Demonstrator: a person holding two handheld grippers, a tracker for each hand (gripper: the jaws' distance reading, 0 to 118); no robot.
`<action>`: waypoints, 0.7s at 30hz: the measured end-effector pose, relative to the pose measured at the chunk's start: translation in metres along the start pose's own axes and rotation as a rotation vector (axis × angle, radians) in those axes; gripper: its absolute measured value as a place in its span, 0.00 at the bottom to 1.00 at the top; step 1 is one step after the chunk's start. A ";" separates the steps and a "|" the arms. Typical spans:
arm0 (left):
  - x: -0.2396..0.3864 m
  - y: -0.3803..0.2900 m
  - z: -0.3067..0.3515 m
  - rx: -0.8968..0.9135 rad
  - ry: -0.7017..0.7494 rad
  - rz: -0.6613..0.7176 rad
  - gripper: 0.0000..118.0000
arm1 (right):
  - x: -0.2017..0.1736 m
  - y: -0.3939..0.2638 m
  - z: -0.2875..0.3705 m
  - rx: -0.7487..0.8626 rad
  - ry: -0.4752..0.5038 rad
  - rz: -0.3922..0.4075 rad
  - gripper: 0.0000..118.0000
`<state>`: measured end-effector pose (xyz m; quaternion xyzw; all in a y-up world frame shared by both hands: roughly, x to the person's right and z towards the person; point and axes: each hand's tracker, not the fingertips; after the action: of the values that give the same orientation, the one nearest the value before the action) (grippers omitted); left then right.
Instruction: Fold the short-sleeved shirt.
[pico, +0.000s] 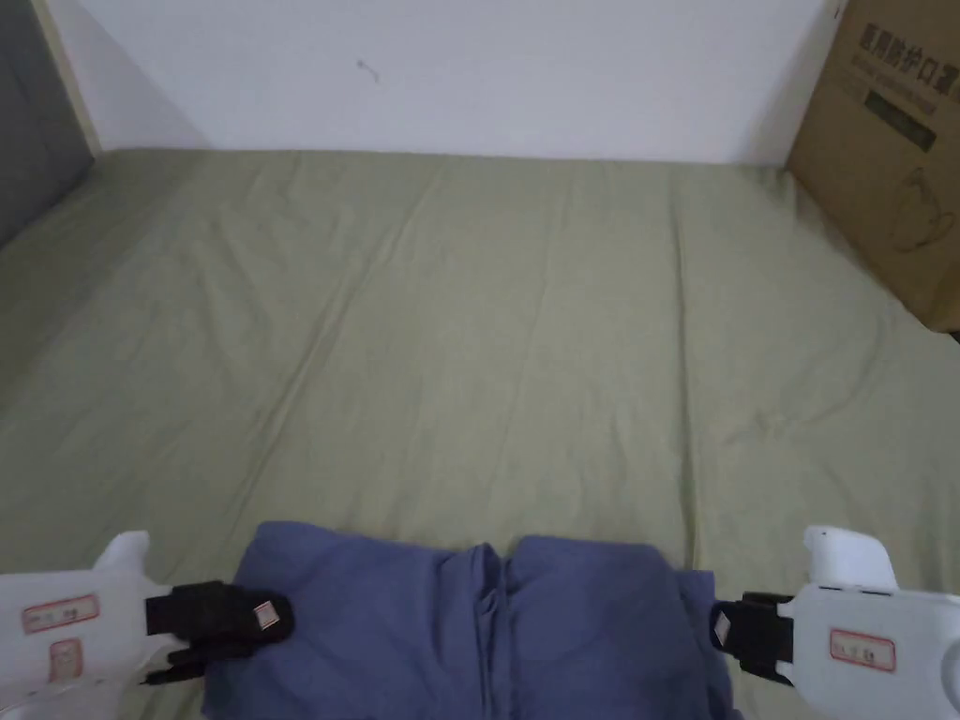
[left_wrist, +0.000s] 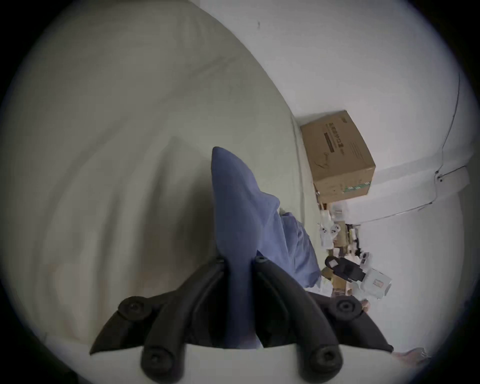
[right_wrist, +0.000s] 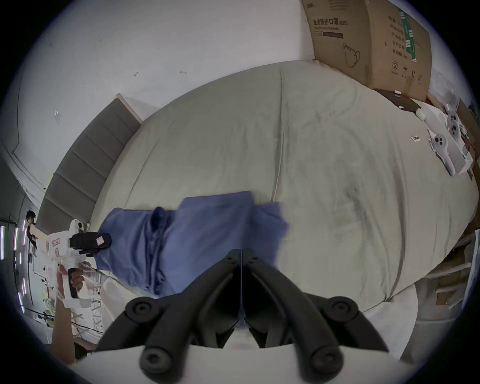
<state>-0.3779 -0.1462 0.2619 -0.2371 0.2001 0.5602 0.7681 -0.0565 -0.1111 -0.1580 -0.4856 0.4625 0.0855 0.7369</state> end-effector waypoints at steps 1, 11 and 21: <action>0.000 0.002 0.011 0.008 0.048 -0.009 0.08 | 0.001 -0.001 0.001 -0.001 -0.001 0.001 0.00; 0.113 -0.013 0.030 0.069 0.131 -0.193 0.08 | 0.029 -0.009 0.004 0.018 0.011 -0.057 0.00; 0.229 -0.050 -0.104 -0.109 -0.006 -0.421 0.33 | 0.076 -0.021 0.026 0.066 0.017 -0.134 0.00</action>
<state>-0.2680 -0.0453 0.0536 -0.3131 0.1131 0.3983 0.8547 0.0133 -0.1261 -0.1999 -0.4914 0.4378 0.0165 0.7527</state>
